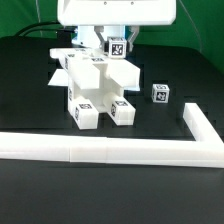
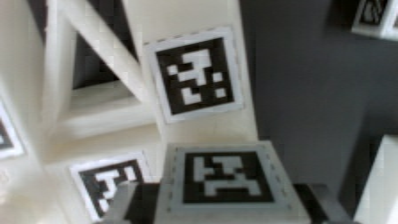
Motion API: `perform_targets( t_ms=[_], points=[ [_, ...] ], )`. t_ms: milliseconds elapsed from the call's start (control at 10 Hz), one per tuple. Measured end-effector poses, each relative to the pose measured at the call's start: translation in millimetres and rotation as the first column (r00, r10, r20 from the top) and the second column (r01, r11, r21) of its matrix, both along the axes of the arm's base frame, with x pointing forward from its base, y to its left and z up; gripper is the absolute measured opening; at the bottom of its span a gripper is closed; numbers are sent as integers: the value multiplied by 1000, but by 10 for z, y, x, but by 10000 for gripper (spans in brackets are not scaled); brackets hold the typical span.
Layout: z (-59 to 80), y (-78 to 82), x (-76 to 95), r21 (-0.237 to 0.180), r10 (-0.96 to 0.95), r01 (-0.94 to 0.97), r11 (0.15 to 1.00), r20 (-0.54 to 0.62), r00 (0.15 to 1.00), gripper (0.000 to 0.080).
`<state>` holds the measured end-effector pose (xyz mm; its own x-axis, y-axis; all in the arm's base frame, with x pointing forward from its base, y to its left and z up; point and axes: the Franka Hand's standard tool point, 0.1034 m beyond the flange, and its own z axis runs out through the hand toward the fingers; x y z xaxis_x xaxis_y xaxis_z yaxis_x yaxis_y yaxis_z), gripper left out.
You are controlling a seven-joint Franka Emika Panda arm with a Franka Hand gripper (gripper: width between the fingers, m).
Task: Assemble chair
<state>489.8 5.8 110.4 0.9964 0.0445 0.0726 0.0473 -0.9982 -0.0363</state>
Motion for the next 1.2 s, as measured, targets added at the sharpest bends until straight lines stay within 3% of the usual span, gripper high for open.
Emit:
perform_targets(
  t_ms=[600,900,1200],
  points=[
    [-1,24,44,25,-353,353,935,18,935,266],
    [-3,21,47,46,-527,526,849,3,850,266],
    [4,33,51,63,-709,709,702,-31,705,266]
  ],
)
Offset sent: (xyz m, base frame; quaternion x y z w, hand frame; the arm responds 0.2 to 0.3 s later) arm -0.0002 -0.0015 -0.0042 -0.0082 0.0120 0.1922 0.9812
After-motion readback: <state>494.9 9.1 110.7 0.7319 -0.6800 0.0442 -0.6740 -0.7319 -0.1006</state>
